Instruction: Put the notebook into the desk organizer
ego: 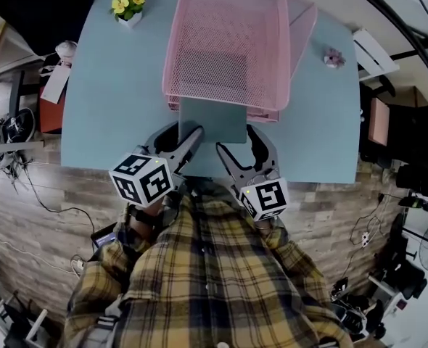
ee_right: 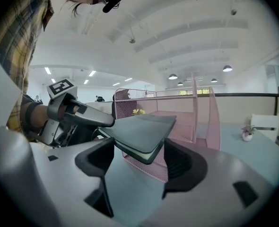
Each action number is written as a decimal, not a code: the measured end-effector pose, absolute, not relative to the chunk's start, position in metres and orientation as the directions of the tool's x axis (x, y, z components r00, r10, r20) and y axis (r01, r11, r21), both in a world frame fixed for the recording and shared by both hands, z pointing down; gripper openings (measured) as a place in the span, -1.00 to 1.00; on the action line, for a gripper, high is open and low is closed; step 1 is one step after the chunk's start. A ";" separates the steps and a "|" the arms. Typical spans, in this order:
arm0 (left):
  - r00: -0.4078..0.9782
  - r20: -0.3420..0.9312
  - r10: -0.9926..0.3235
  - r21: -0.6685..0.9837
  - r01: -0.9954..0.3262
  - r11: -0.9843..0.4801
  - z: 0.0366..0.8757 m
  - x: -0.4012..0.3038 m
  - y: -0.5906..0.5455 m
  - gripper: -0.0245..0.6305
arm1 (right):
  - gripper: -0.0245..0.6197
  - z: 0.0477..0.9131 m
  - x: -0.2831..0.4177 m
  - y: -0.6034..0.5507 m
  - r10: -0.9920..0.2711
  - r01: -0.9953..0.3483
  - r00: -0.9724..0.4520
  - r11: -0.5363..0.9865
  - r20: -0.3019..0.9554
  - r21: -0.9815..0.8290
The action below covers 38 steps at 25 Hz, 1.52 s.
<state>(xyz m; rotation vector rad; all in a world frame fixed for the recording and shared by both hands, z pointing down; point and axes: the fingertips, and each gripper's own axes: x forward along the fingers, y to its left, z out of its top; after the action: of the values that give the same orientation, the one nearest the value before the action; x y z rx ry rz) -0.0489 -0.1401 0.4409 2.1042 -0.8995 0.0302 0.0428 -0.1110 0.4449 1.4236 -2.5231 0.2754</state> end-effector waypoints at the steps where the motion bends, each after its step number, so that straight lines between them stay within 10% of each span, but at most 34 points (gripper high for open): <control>1: 0.738 0.322 -0.593 0.659 -0.625 -0.419 0.440 -0.051 -0.138 -0.30 | 0.11 0.445 0.043 -0.112 -0.816 -0.860 -0.499 0.507 0.291 -0.051; 18: 0.608 0.434 -0.665 0.166 -0.780 -0.604 0.443 -0.062 -0.137 -0.54 | 0.10 0.443 0.045 -0.143 -0.834 -0.870 -0.461 0.492 0.302 0.031; 38: 0.498 0.471 -0.728 -0.033 -0.815 -0.578 0.446 -0.057 -0.178 -0.59 | 0.04 0.442 0.040 -0.176 -0.863 -0.878 -0.366 0.444 0.349 0.177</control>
<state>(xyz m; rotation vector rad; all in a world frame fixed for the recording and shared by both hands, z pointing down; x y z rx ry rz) -0.0573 -0.1783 0.4456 2.5461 -1.3287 0.6610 0.0403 -0.1755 0.4421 1.4735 -2.3108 0.0545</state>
